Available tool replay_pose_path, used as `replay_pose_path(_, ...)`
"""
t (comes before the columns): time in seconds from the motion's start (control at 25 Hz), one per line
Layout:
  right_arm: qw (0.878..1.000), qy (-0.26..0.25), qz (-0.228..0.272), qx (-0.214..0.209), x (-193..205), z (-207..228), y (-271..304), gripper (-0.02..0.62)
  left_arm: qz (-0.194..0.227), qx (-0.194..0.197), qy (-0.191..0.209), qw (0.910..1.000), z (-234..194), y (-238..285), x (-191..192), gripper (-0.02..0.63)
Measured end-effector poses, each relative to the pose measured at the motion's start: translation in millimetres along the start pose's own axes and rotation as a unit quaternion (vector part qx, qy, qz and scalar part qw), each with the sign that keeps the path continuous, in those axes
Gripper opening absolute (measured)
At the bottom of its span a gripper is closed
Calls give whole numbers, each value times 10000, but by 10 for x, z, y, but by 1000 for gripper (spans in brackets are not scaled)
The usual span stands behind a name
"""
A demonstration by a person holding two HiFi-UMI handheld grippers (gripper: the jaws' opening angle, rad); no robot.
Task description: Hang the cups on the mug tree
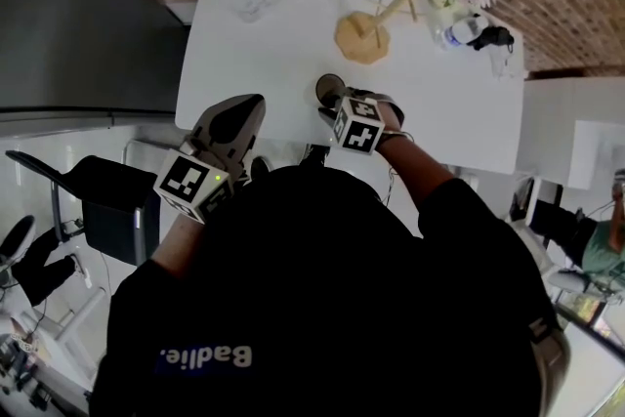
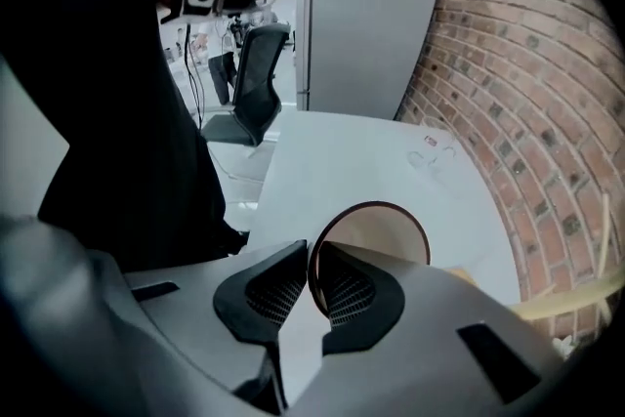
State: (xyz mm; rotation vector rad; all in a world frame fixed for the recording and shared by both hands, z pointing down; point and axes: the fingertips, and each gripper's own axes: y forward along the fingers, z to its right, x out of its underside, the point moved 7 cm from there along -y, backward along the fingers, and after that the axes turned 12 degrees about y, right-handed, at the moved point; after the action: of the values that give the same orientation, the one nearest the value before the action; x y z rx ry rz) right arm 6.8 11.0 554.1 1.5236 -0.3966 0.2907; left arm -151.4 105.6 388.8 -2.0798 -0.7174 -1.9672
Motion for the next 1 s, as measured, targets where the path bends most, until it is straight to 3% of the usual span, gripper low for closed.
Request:
replay_pose_path(0.2,9953,391,887,12,-193,177,-484,60,-73,-18,308,9995,-14,246,-94,3)
replay_pose_path(0.4,9812,787,1757,-112,-355,351,-942,58,-89,-85,641,9979,-23,508,-120,3)
replay_pose_path(0.56,9714,777,2232,-214,-442,504,-1199,58,-323,1,1027,9942,-15,713,-135,15)
replay_pose_path(0.68,9649,798,2482,-313,-454,606,-1304,58,-625,85,1279,9898,-50,862,-50,121)
replay_pose_path(0.84,9579,783,2730,-410,-473,725,-1410,58,-1056,180,1833,9772,-144,1070,67,204)
replay_pose_path(1.0,9533,821,2856,-536,-518,754,-1509,58,-1276,338,2139,9679,-242,1244,113,296)
